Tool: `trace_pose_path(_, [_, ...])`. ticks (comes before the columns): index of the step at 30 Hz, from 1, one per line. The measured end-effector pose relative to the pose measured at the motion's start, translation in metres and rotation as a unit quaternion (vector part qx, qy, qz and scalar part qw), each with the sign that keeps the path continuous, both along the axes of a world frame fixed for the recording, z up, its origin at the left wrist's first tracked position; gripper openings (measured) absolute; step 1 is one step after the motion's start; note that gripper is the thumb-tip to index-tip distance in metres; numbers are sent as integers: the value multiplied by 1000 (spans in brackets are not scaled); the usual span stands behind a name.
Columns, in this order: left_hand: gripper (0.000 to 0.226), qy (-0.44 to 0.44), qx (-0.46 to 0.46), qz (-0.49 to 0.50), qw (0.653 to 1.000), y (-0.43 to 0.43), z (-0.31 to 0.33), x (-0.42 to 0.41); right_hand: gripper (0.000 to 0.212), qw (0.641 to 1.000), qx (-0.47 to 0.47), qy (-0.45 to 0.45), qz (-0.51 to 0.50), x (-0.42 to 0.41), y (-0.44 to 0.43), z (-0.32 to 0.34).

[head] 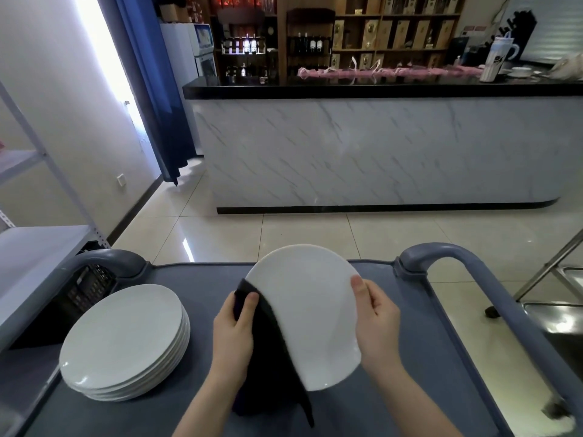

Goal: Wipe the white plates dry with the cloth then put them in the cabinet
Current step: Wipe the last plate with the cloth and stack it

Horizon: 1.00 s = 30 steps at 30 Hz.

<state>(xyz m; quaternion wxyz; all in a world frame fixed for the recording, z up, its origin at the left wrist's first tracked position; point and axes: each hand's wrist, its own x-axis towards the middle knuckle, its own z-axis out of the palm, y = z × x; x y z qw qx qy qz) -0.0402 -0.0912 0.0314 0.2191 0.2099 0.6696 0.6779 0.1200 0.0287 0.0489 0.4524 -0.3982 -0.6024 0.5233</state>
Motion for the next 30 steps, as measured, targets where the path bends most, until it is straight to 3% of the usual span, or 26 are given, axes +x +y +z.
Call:
trace_pose_path(2, [15, 17, -12, 2, 1000, -6, -5, -1, 33, 996, 29, -57, 54, 5, 7, -4])
trace_pose_path(5, [19, 127, -46, -39, 990, -10, 2, -11, 13, 974, 79, -131, 167, 13, 22, 5])
trace_pose_path(8, [22, 245, -83, -143, 955, -4, 18, -14, 25, 924, 156, -229, 264, 1, 30, 21])
trace_pose_path(10, [20, 279, -89, -175, 940, 2, 23, -13, 32, 899, 196, -255, 297, -9, 28, 24])
trace_pose_path(15, [20, 238, -76, -129, 960, 5, 21, -19, 32, 945, 182, -145, 230, -10, 21, 22])
trace_pose_path(18, [13, 124, -45, -38, 991, 1, 9, -21, 47, 993, 65, -50, 82, -8, 12, 18])
trace_pose_path(22, [12, 12, -15, 67, 998, 3, -8, 5, 51, 996, -66, 40, -51, -18, -7, 6])
trace_pose_path(25, [15, -7, -7, 45, 999, 1, -10, 4, 46, 999, -19, -1, -33, -14, -3, 6])
trace_pose_path(30, [17, 138, -24, -83, 987, -5, 9, -22, 31, 990, 82, -69, 94, 5, 20, 23])
